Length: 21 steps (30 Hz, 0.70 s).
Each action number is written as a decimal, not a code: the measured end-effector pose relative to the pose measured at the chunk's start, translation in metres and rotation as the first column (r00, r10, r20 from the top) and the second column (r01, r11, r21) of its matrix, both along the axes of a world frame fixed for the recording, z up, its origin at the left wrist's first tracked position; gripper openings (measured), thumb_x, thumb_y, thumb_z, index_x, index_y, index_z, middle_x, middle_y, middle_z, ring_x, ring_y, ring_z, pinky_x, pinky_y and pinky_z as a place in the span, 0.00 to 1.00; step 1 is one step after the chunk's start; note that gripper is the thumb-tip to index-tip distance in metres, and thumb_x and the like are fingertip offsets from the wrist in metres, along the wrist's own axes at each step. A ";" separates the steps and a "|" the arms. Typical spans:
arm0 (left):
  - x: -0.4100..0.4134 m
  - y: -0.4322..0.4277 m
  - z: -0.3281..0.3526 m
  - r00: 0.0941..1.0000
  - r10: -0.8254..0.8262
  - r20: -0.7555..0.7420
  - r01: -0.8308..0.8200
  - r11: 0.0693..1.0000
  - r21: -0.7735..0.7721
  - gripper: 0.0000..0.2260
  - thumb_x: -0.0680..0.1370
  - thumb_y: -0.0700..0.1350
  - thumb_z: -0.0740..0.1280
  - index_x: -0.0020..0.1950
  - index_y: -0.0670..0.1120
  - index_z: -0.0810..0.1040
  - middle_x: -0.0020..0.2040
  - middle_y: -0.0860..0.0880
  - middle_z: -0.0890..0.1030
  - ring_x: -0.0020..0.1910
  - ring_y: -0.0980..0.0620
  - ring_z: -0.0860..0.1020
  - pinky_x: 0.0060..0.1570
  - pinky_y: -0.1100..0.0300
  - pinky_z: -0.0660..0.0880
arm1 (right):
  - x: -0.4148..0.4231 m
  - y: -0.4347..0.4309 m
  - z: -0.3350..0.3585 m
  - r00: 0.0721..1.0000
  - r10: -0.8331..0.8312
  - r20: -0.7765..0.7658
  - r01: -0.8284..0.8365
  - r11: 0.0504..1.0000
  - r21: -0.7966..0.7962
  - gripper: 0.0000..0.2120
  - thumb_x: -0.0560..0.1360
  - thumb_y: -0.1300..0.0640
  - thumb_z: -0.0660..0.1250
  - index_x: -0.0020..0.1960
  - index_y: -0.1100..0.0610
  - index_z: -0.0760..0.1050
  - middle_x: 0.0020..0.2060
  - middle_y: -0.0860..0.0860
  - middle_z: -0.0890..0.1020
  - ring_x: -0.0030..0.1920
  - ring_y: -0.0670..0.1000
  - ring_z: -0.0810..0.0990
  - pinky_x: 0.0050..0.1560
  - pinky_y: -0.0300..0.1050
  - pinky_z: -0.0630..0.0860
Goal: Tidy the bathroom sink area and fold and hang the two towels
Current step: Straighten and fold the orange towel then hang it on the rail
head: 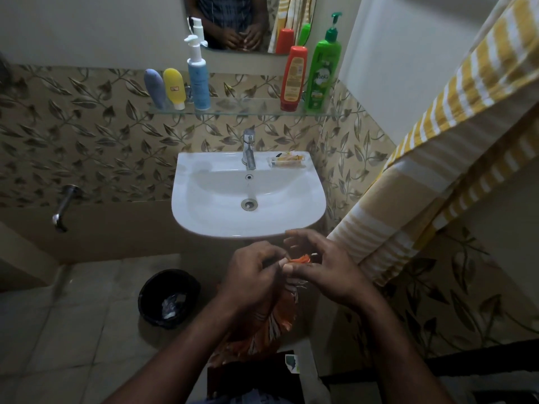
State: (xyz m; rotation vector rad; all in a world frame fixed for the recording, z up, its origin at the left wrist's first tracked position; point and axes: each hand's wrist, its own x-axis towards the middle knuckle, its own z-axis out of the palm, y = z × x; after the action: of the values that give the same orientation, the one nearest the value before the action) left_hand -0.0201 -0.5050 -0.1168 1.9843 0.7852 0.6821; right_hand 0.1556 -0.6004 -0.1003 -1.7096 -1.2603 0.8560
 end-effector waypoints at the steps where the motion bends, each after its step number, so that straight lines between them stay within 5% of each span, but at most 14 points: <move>1: -0.001 0.000 -0.002 1.000 -0.014 -0.015 0.014 1.000 0.003 0.11 0.75 0.50 0.69 0.51 0.49 0.89 0.43 0.57 0.83 0.46 0.58 0.82 0.44 0.59 0.77 | -0.002 0.002 -0.001 1.000 0.006 0.000 -0.006 1.000 -0.006 0.28 0.67 0.46 0.81 0.66 0.44 0.80 0.56 0.43 0.87 0.57 0.42 0.85 0.56 0.39 0.82; 5: 0.022 -0.012 -0.002 0.999 0.005 -0.038 -0.004 0.999 0.033 0.10 0.76 0.50 0.70 0.52 0.49 0.89 0.44 0.57 0.83 0.46 0.57 0.82 0.44 0.60 0.76 | 0.024 0.000 -0.007 0.999 -0.008 0.039 0.009 0.999 -0.036 0.11 0.68 0.47 0.81 0.48 0.44 0.85 0.43 0.47 0.88 0.43 0.47 0.87 0.46 0.51 0.85; 8: 0.022 -0.005 -0.005 0.999 0.015 -0.029 -0.014 0.999 0.035 0.05 0.78 0.43 0.74 0.52 0.47 0.89 0.45 0.54 0.86 0.47 0.55 0.84 0.47 0.54 0.80 | 0.025 0.004 -0.004 0.995 -0.046 0.088 0.051 0.997 -0.057 0.10 0.67 0.47 0.83 0.42 0.47 0.84 0.36 0.49 0.87 0.36 0.49 0.85 0.41 0.55 0.83; 12: 0.024 -0.011 -0.003 0.997 0.066 0.033 -0.066 0.998 -0.006 0.08 0.76 0.46 0.71 0.53 0.49 0.88 0.47 0.55 0.87 0.48 0.57 0.85 0.50 0.52 0.82 | 0.029 0.006 0.004 0.981 -0.065 0.183 0.069 0.997 -0.018 0.14 0.66 0.43 0.82 0.37 0.49 0.81 0.32 0.49 0.84 0.33 0.48 0.83 0.36 0.52 0.80; 16: 0.022 -0.010 -0.007 0.993 0.075 0.093 -0.065 0.993 -0.101 0.11 0.77 0.43 0.73 0.55 0.55 0.77 0.48 0.58 0.86 0.48 0.56 0.86 0.50 0.55 0.82 | 0.032 0.010 0.012 0.940 -0.103 0.324 0.063 0.989 0.132 0.08 0.71 0.49 0.76 0.38 0.49 0.78 0.34 0.45 0.81 0.37 0.45 0.80 0.37 0.41 0.75; 21: 0.021 0.005 -0.013 0.993 0.060 0.097 -0.046 0.989 -0.141 0.11 0.75 0.45 0.75 0.53 0.53 0.76 0.46 0.55 0.86 0.47 0.55 0.85 0.50 0.53 0.82 | 0.029 0.019 0.024 0.950 -0.150 0.272 0.078 0.963 0.257 0.05 0.75 0.56 0.74 0.43 0.52 0.79 0.35 0.43 0.82 0.39 0.43 0.81 0.38 0.30 0.70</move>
State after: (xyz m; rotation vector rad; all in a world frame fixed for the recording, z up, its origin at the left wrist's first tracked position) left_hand 0.0013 -0.5002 -0.1300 1.7949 0.8051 0.7330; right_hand 0.1851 -0.5815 -0.0760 -1.7298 -1.3783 0.3703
